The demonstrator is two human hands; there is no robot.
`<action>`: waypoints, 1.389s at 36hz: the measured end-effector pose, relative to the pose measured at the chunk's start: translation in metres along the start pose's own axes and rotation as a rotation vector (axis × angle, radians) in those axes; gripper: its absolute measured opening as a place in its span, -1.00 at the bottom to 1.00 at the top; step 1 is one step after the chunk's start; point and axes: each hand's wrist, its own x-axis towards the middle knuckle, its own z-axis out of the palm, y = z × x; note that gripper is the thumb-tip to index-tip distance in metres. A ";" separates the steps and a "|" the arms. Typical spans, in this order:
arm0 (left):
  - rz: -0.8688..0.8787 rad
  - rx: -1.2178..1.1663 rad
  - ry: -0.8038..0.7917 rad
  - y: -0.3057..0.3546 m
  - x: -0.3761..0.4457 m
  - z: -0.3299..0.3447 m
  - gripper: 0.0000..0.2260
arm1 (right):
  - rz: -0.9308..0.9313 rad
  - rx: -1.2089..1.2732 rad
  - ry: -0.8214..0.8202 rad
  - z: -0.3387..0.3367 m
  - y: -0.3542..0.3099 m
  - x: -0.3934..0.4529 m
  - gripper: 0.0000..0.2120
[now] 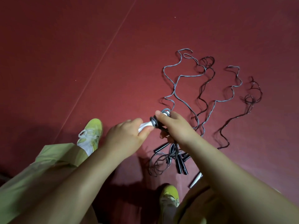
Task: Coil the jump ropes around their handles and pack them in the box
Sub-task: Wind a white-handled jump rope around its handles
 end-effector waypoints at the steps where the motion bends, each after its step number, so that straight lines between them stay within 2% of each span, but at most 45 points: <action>1: -0.009 -0.015 -0.014 0.001 0.000 -0.001 -0.67 | -0.008 0.001 0.001 0.000 0.000 0.000 -0.71; 4: -0.074 -0.060 -0.144 0.003 0.000 -0.006 -0.66 | -0.014 -0.018 0.016 0.001 0.001 0.000 -0.72; 7: -0.138 -0.202 -0.292 0.001 0.004 -0.011 -0.71 | -0.009 -0.010 0.039 0.000 0.001 0.001 -0.70; 9: -0.157 -0.424 -0.380 0.004 0.005 -0.014 -0.83 | -0.020 0.018 0.049 0.000 -0.001 0.001 -0.77; 11: -0.282 -0.797 -0.435 0.012 0.005 -0.021 -0.88 | -0.033 0.070 0.052 -0.001 -0.005 -0.001 -0.82; 13: -0.409 -1.133 -0.497 0.017 0.005 -0.028 -0.79 | -0.051 0.142 0.051 -0.003 -0.008 -0.004 -0.85; 15: -0.444 -1.311 -0.638 0.016 0.007 -0.031 -0.62 | -0.086 0.223 0.046 -0.004 -0.011 -0.004 -0.87; 17: -0.468 -1.411 -0.774 0.012 0.007 -0.030 -0.45 | -0.139 0.303 0.029 -0.003 -0.010 -0.002 -0.93; 19: -0.486 -1.486 -0.892 0.010 0.004 -0.025 -0.38 | -0.163 0.376 0.014 -0.001 -0.009 -0.001 -0.83; 21: -0.479 -1.519 -1.002 0.013 0.001 -0.020 -0.33 | -0.163 0.438 -0.005 0.001 -0.008 0.002 -0.77; 23: -0.464 -1.502 -1.045 0.013 0.000 -0.017 -0.35 | -0.160 0.478 -0.027 0.001 -0.007 0.003 -0.76; 26: -0.449 -1.416 -0.982 0.012 0.003 -0.017 -0.39 | -0.152 0.440 -0.023 0.001 -0.007 0.003 -0.76; 32: -0.366 -1.045 -0.620 0.012 0.004 -0.006 -0.44 | -0.103 0.240 -0.064 0.001 -0.004 0.001 -0.78; 35: -0.351 -0.874 -0.498 0.009 0.006 -0.003 -0.47 | -0.091 0.079 -0.082 0.000 -0.005 -0.002 -0.77; 41: -0.315 -0.794 -0.426 0.004 0.009 0.003 -0.50 | -0.105 -0.077 -0.074 -0.003 -0.011 -0.008 -0.70; 50: -0.272 -0.551 -0.334 -0.003 0.012 0.007 -0.53 | -0.051 -0.153 -0.057 -0.001 -0.007 -0.004 -0.60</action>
